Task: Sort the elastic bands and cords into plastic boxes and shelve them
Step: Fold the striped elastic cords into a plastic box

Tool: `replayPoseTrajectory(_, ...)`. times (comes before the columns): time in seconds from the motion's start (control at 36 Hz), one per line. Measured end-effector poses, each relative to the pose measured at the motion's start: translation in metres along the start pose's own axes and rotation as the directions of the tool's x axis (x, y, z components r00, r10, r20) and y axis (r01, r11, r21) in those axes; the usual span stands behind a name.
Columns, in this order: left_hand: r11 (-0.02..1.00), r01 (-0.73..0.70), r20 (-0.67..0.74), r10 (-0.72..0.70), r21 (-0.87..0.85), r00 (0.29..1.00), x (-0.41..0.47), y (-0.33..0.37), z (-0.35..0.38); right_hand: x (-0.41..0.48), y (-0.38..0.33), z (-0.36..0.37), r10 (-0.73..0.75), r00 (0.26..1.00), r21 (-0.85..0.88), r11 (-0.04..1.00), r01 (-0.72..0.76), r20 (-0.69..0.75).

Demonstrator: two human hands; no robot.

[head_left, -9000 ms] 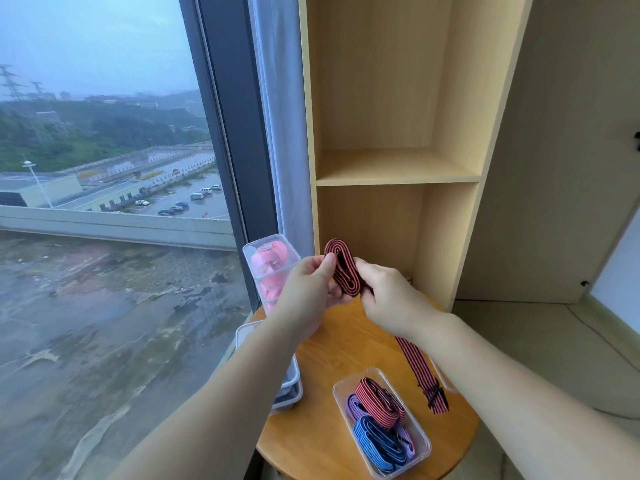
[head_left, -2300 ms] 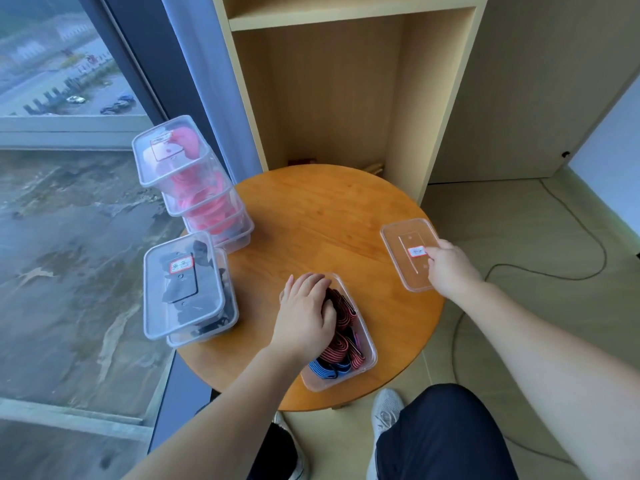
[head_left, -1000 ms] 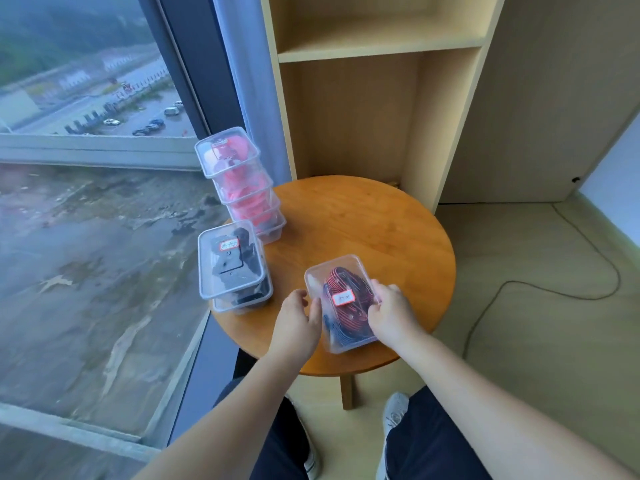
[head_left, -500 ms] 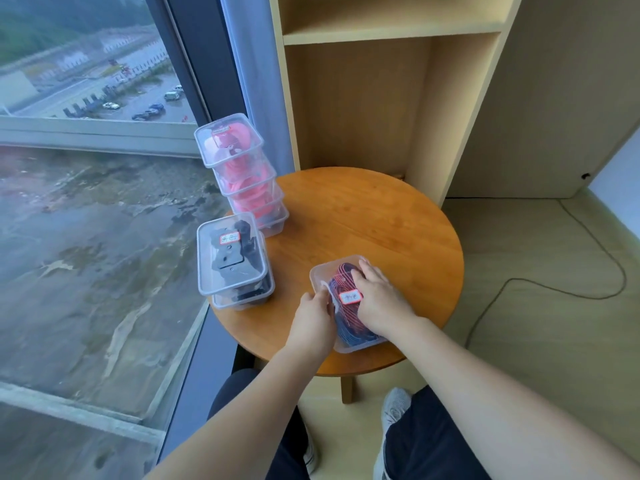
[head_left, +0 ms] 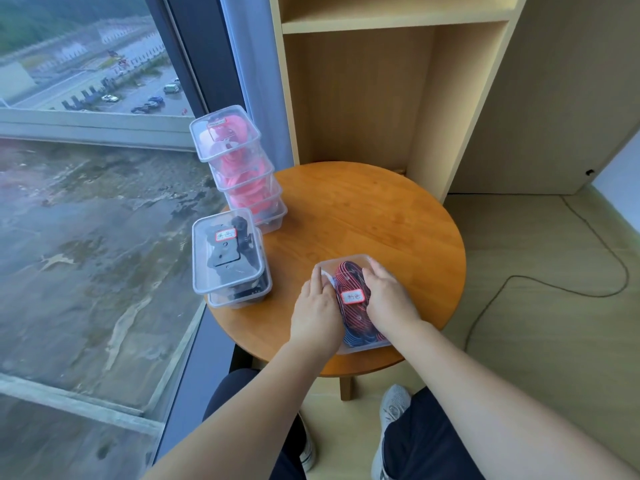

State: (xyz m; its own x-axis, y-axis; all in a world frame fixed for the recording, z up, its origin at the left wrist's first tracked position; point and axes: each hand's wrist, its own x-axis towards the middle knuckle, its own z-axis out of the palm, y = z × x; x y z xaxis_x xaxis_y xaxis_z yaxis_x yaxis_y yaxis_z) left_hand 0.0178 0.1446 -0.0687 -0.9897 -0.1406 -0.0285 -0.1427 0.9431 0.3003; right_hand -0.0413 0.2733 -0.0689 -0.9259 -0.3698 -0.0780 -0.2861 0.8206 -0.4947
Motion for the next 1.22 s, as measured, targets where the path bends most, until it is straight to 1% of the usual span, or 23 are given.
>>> replayPoseTrajectory(0.03,1.0,-0.027,0.004,0.027,-0.013,1.0,0.002,0.001,0.0,0.001,-0.001,-0.001,-0.005,1.0,-0.015,1.0,0.006,0.016)
replayPoseTrajectory(0.06,0.998,-0.009,0.013,0.01,-0.069,1.0,0.005,0.003,-0.001,0.001,-0.001,-0.002,-0.013,0.999,-0.032,0.999,0.014,0.034)
replayPoseTrajectory(0.11,0.97,0.099,0.03,-0.094,-0.221,0.995,0.007,0.007,-0.002,0.002,-0.002,-0.002,-0.017,0.998,-0.063,0.998,0.021,0.062)
replayPoseTrajectory(0.14,0.953,0.125,0.023,-0.123,-0.276,0.992,0.008,0.01,0.0,0.003,-0.001,-0.002,-0.014,0.998,-0.066,0.998,0.018,0.065)
replayPoseTrajectory(0.25,0.931,0.156,0.014,-0.16,-0.33,0.987,0.002,0.02,0.013,0.005,0.001,-0.002,0.014,0.998,-0.014,1.0,-0.013,0.062)
replayPoseTrajectory(0.39,0.963,0.133,0.039,-0.127,-0.236,0.991,0.005,0.02,0.016,0.007,0.001,-0.005,0.011,0.995,-0.071,0.997,-0.004,0.096)
replayPoseTrajectory(0.47,0.989,0.084,-0.004,-0.085,-0.12,0.996,0.002,0.016,0.02,0.005,0.001,-0.003,-0.01,0.995,-0.131,0.991,0.023,0.099)
replayPoseTrajectory(0.53,0.995,0.088,-0.024,-0.089,-0.048,0.996,0.001,0.009,0.024,0.002,0.005,-0.002,-0.03,0.992,-0.108,0.993,0.043,0.12)
replayPoseTrajectory(0.58,0.997,0.074,-0.027,-0.074,-0.011,0.997,0.002,0.005,0.026,0.001,0.01,-0.002,-0.05,0.989,-0.049,0.997,0.058,0.137)
replayPoseTrajectory(0.67,1.0,0.018,-0.024,-0.018,-0.016,1.0,0.003,0.004,0.027,0.002,0.015,-0.001,-0.082,0.987,-0.029,0.996,0.087,0.137)
replayPoseTrajectory(0.72,1.0,0.007,-0.008,-0.007,-0.011,1.0,0.006,0.002,0.026,0.004,0.016,0.0,-0.096,0.985,-0.034,0.994,0.102,0.144)
replayPoseTrajectory(0.81,1.0,-0.002,0.034,0.002,0.001,0.999,0.008,0.0,0.023,0.005,0.015,0.002,-0.088,0.985,-0.046,0.994,0.096,0.15)
replayPoseTrajectory(0.97,0.998,-0.061,0.043,0.062,-0.011,0.997,0.013,-0.002,0.022,0.007,0.014,0.003,-0.067,0.982,-0.064,0.995,0.079,0.175)
replayPoseTrajectory(1.06,0.996,-0.093,0.048,0.093,-0.008,0.994,0.022,-0.003,0.019,0.012,0.015,-0.002,-0.066,0.988,-0.009,0.998,0.068,0.137)
replayPoseTrajectory(1.17,0.998,-0.065,0.07,0.065,0.002,0.995,0.024,0.003,0.018,0.017,0.022,-0.009,-0.011,0.996,0.177,0.984,-0.005,0.09)
replayPoseTrajectory(1.22,0.997,-0.08,0.064,0.078,0.021,0.995,0.023,0.007,0.016,0.018,0.024,-0.011,0.021,0.997,0.242,0.97,-0.038,0.073)
